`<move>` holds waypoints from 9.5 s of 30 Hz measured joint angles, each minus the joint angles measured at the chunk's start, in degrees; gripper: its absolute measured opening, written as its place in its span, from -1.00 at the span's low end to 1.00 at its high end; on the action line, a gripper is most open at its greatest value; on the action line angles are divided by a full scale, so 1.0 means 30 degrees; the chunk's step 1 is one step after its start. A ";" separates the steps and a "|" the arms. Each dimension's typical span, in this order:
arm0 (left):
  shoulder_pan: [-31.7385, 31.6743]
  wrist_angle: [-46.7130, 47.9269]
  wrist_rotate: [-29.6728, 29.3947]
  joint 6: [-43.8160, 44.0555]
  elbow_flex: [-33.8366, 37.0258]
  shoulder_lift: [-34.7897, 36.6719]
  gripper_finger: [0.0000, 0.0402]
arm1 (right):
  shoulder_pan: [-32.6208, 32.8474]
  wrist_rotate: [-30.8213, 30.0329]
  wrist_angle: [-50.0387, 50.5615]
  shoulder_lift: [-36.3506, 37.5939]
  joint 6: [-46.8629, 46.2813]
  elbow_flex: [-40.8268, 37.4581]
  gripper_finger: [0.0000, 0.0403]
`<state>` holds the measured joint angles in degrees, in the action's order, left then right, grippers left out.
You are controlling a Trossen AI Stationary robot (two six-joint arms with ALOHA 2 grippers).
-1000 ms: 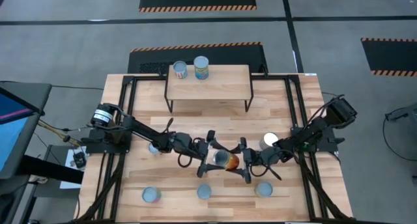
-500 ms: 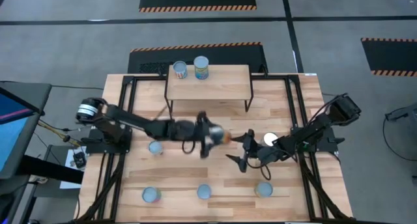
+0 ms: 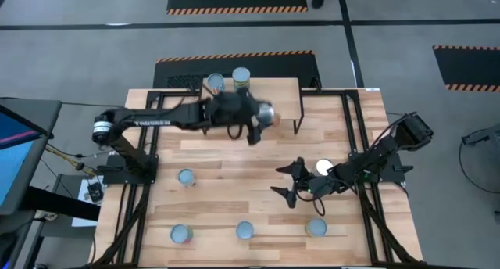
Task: Pick and place cans onto a shelf
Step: Put the canned pineapple on the shelf, then put the canned meatballs on the shelf
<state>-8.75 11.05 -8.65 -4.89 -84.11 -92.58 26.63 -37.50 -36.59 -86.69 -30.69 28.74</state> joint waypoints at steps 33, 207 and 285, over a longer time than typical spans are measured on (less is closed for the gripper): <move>-0.7091 0.8271 0.5547 -0.2994 -1.4260 -1.1083 0.49 | -0.0227 0.1470 0.2916 -0.2501 0.1754 0.3312 0.93; 1.4680 0.7239 -1.0142 2.1994 2.1178 1.3603 0.86 | -0.2551 0.2062 0.2473 -0.2487 -0.0767 0.3290 0.75; 1.0322 0.2182 -0.6444 1.0952 1.8555 0.8758 0.35 | -0.2784 0.2050 0.2335 -0.2487 -0.0789 0.3290 0.70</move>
<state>22.22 17.60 -27.98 27.97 -28.44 -66.30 18.28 -31.35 -29.58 -94.15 -33.06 38.61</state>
